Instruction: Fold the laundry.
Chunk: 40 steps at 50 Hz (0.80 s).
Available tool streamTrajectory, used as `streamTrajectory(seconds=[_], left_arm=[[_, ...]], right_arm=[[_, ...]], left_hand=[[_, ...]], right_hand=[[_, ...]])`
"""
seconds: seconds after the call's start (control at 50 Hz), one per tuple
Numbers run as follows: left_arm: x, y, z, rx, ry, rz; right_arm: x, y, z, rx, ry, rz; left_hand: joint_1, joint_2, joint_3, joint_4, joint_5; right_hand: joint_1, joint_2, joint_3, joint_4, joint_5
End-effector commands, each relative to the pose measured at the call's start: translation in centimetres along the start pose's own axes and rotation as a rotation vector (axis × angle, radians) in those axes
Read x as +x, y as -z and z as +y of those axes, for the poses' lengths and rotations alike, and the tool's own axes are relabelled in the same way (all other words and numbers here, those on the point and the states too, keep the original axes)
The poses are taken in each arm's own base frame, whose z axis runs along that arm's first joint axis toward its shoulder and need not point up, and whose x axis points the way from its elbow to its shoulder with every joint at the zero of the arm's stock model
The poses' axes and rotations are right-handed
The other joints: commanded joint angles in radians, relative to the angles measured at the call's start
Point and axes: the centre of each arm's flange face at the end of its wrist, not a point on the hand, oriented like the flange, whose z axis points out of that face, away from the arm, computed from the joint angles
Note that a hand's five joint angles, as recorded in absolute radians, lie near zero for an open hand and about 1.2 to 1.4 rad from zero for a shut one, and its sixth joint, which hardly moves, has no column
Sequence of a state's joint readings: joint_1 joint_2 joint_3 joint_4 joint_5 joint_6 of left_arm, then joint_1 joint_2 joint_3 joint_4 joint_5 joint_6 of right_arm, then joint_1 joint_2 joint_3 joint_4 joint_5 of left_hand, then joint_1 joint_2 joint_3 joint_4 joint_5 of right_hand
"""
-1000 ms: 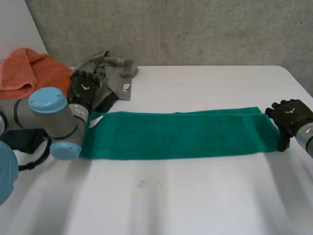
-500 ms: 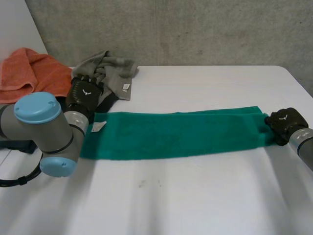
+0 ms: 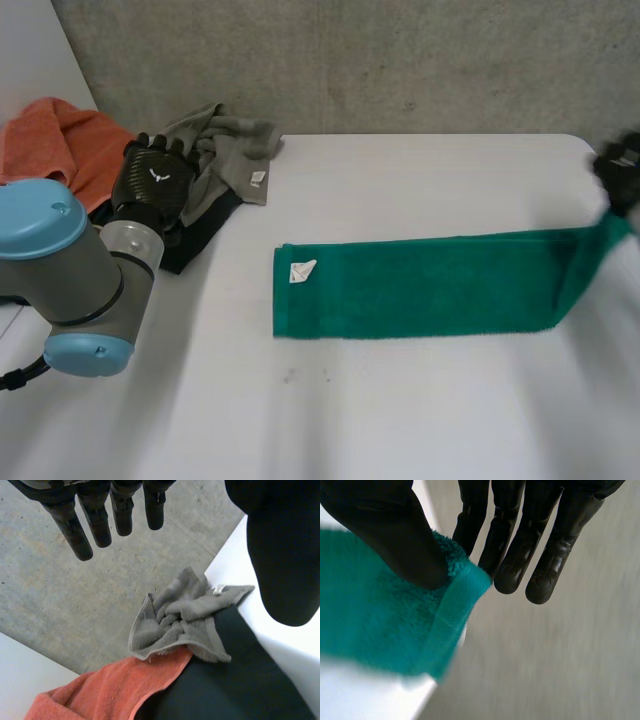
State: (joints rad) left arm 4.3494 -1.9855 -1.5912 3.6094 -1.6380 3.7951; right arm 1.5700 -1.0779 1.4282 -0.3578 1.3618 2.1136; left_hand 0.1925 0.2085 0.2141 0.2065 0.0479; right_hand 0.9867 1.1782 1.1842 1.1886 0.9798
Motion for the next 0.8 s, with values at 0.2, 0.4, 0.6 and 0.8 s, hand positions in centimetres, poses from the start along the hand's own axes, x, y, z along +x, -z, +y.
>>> streamTrajectory(seconds=[0.2,0.4,0.6,0.8], left_arm=[[1.8,1.7,-1.9,0.043,0.072,0.054],[3.7,2.6,-3.4,0.085,0.075,0.105],[5.1,3.3,-6.7,0.178,0.155,0.147],[7.9,4.3,-7.1,0.183,0.208,0.224]], right_arm=[[-19.3,14.7,-21.0,0.852,-0.012,-0.613],[-20.9,15.6,-20.5,0.76,-0.024,-0.64],[-10.8,11.2,-17.9,0.402,-0.613,-0.499],[-10.0,10.6,-9.2,-0.015,-0.678,-0.548]], left_hand=[[-0.002,-0.019,-0.024,-0.016,-0.032],[-0.005,-0.021,-0.027,-0.019,-0.035],[-0.002,-0.019,-0.024,-0.016,-0.032],[0.0,-0.016,-0.021,-0.013,-0.029]], right_hand=[[0.41,0.218,0.212,0.208,0.242],[-0.812,-1.004,-1.01,-1.014,-0.98],[-0.812,-1.004,-1.01,-1.014,-0.98],[-0.812,-1.004,-1.01,-1.014,-0.98]])
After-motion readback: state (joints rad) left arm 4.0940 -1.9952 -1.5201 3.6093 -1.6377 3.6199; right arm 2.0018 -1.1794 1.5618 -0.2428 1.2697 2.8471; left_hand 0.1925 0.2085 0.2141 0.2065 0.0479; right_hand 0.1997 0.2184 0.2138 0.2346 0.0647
